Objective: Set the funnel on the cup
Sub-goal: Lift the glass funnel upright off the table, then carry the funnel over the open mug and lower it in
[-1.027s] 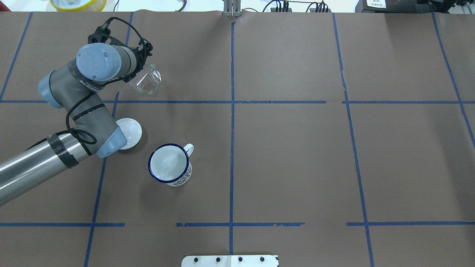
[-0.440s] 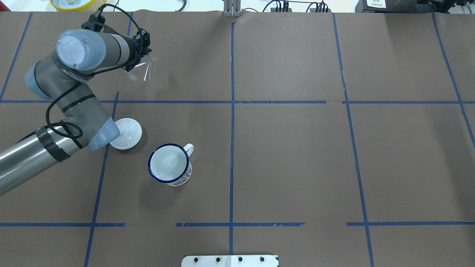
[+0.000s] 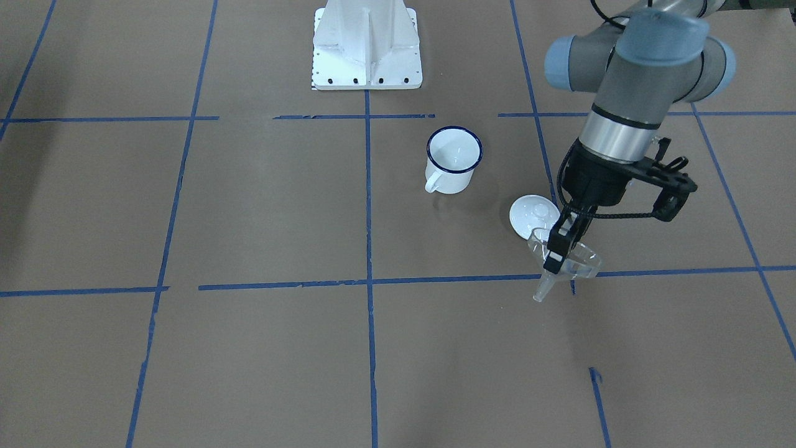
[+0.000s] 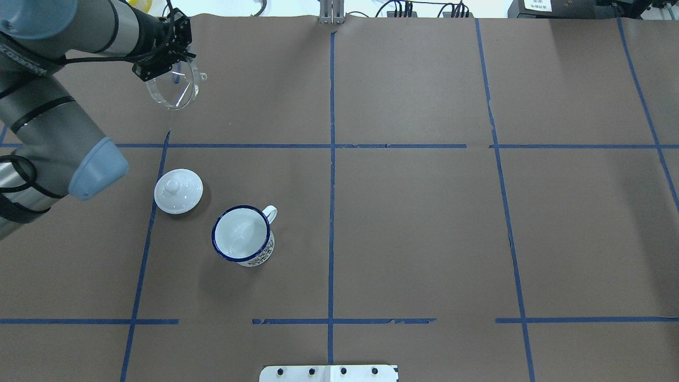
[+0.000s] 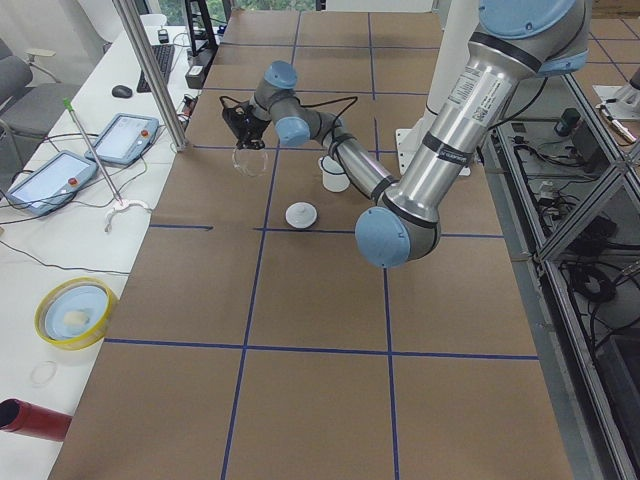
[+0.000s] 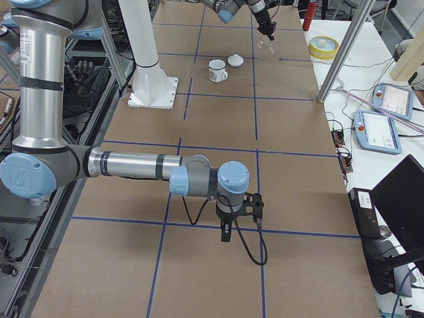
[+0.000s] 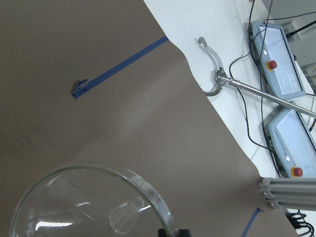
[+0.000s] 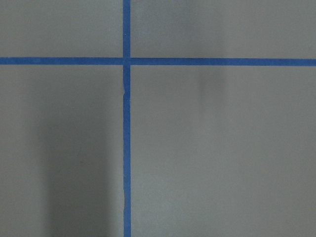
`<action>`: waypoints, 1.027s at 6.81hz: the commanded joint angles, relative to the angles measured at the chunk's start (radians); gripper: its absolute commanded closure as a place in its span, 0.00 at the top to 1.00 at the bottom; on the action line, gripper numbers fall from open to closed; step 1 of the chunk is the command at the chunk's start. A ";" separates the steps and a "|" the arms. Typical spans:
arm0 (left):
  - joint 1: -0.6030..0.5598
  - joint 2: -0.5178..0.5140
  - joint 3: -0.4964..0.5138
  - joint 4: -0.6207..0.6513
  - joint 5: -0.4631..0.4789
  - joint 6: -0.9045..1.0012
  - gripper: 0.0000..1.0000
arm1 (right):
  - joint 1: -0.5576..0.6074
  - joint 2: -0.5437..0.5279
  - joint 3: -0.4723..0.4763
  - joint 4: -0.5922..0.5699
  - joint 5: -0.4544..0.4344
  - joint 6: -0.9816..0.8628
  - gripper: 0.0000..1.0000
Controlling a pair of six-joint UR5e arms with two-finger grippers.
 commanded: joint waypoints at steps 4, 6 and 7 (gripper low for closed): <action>0.309 -0.136 -0.280 0.637 0.011 0.152 0.00 | 0.000 0.000 0.000 0.000 0.000 0.000 1.00; 0.435 -0.160 -0.271 0.730 0.104 0.154 0.00 | 0.000 0.000 0.000 0.000 0.000 0.000 1.00; 0.458 -0.170 -0.239 0.738 0.146 0.155 0.00 | 0.000 0.000 0.000 0.000 0.000 0.000 1.00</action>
